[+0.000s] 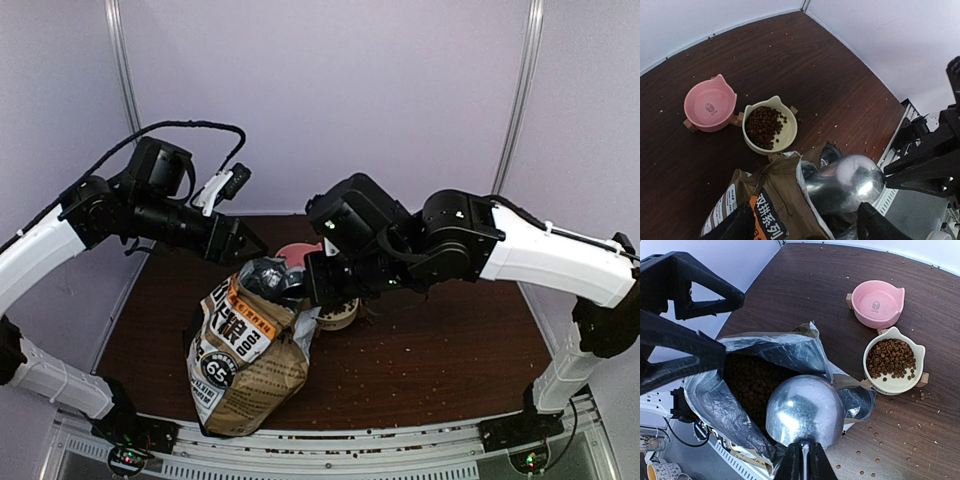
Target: Serve the pet food
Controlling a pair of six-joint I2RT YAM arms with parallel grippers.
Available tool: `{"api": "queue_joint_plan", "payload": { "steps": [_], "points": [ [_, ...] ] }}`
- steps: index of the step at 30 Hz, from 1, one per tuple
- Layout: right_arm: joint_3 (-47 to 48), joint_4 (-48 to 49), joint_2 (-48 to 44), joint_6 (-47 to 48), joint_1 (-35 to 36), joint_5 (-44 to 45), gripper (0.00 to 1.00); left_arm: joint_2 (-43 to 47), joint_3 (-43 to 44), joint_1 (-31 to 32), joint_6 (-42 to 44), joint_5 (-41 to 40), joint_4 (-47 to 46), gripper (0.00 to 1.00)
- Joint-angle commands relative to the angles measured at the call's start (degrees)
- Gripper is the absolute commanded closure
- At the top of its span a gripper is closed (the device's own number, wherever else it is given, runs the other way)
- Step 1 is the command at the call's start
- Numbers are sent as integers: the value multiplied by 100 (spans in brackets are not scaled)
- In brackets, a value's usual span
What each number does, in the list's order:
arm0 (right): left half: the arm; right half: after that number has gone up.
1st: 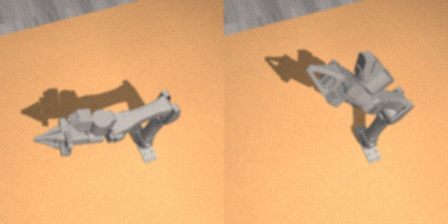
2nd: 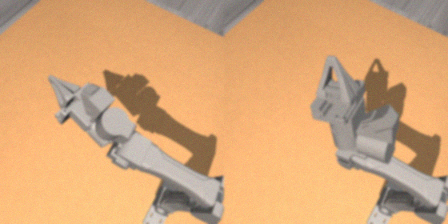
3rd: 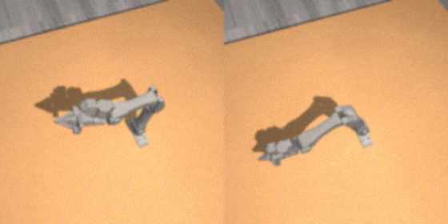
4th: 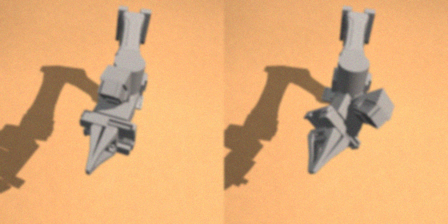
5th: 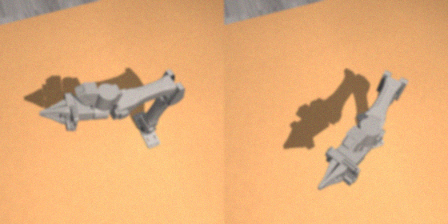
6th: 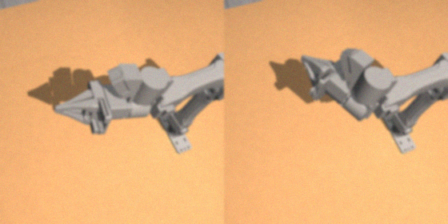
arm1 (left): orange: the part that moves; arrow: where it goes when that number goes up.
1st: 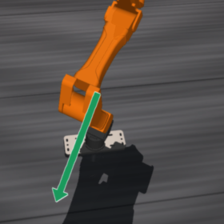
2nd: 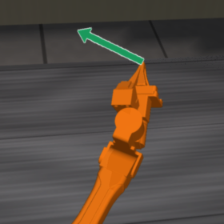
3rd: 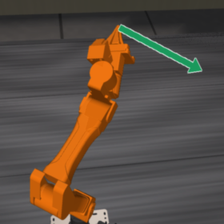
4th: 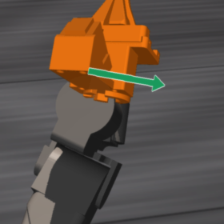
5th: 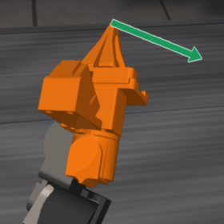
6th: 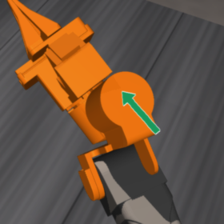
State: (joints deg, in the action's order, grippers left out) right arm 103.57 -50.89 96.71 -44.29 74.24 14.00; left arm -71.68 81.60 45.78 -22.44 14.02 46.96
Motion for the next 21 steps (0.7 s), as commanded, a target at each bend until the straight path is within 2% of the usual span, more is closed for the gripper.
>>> {"api": "queue_joint_plan", "payload": {
  "steps": [1,7,10,13,19,21],
  "points": [
    [-144,275,-436,101,-41,136,100,-236,488,209,120,-656,617,29],
    [-737,244,-1414,32,-155,464,100,-329,470,354,126,-776,1012,46],
    [-1296,142,-1953,-131,-392,658,100,-301,363,415,102,-751,1101,50],
    [-2235,281,-2540,-394,-937,556,100,-260,248,477,44,-711,1105,53],
    [-4812,2098,-3661,-975,-2284,-283,100,-213,114,561,-64,-919,1105,97],
    [-5591,2841,-3917,-1259,-2599,-374,100,-132,79,564,-112,-1056,1005,100]
  ]
}}
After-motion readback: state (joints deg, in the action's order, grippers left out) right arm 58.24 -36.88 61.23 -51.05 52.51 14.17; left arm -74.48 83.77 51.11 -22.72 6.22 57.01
